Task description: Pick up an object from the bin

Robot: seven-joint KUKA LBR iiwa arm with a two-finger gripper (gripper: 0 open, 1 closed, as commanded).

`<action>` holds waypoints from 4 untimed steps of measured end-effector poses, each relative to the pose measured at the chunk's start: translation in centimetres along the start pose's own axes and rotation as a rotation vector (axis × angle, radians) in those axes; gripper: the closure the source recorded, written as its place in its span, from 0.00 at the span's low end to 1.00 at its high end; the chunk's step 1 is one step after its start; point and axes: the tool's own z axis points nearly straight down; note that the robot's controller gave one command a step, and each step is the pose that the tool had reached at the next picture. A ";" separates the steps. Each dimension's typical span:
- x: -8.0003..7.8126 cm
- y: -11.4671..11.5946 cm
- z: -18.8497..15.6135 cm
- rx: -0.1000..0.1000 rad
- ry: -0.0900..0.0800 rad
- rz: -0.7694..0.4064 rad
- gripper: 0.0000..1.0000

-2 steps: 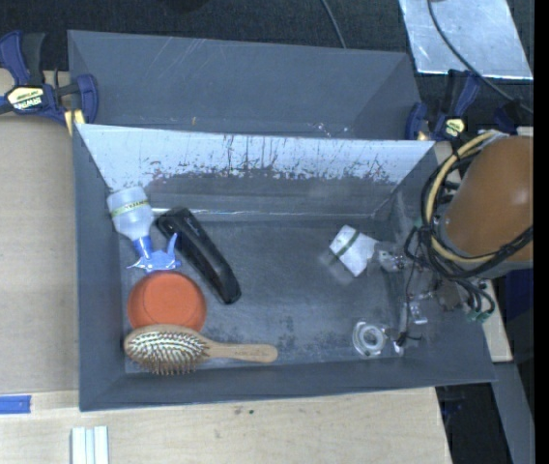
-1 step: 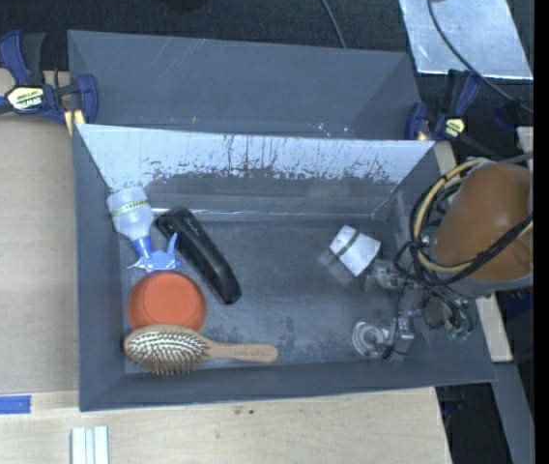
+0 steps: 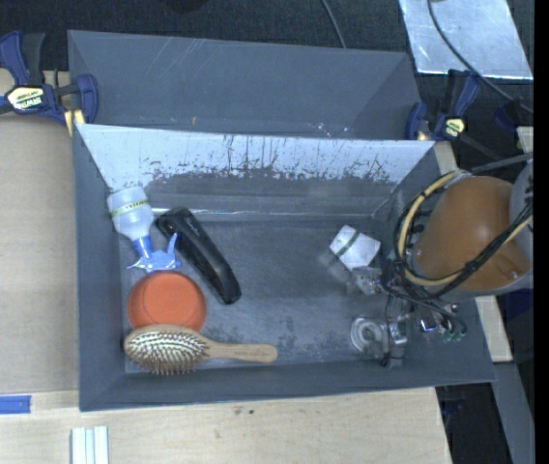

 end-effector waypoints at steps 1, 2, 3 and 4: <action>-0.9 -1.3 -0.2 -0.004 0.016 0.280 1.00; -0.9 -1.3 -0.2 -0.004 0.016 0.279 1.00; -0.9 -1.3 -2.5 -0.004 0.016 0.278 1.00; -1.1 -1.4 -4.1 -0.002 0.010 0.278 1.00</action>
Offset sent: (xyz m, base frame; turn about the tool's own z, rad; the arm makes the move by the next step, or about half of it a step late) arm 0.0000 0.0000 0.0000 0.0000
